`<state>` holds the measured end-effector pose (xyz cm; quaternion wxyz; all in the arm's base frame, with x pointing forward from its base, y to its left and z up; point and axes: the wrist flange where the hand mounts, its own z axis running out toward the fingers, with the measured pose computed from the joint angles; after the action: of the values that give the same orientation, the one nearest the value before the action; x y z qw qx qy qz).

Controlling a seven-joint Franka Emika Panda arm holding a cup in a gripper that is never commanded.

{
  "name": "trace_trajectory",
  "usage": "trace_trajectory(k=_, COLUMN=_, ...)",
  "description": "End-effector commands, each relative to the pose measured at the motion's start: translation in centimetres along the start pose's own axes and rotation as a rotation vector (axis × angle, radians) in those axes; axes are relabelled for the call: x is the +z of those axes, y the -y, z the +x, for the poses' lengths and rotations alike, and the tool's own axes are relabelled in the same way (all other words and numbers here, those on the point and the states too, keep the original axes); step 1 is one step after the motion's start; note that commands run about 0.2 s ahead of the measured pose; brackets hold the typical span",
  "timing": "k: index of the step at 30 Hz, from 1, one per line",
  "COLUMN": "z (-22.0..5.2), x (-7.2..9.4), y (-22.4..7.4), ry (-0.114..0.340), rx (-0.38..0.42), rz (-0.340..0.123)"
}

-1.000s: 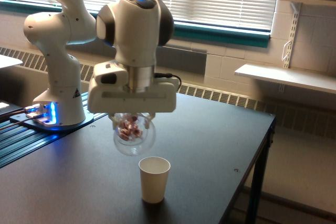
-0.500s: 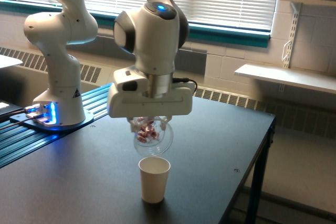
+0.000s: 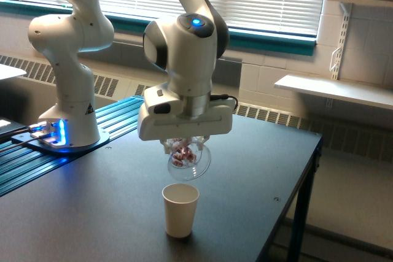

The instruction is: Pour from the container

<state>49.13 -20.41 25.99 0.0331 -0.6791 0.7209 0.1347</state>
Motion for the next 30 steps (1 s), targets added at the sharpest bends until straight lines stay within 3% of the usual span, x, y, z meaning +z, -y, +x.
trace_trajectory(k=1, z=1.6, x=0.8, y=-2.0, ry=0.044, rx=0.041, rz=-0.016)
trace_trajectory(k=8, z=2.7, x=-0.2, y=-2.5, ry=0.017, rx=0.087, rz=0.030)
trace_trajectory(k=19, z=3.3, x=-1.3, y=-2.1, ry=-0.019, rx=0.098, rz=0.031)
trace_trajectory(k=30, z=2.2, x=-2.1, y=-0.7, ry=-0.033, rx=0.063, rz=0.049)
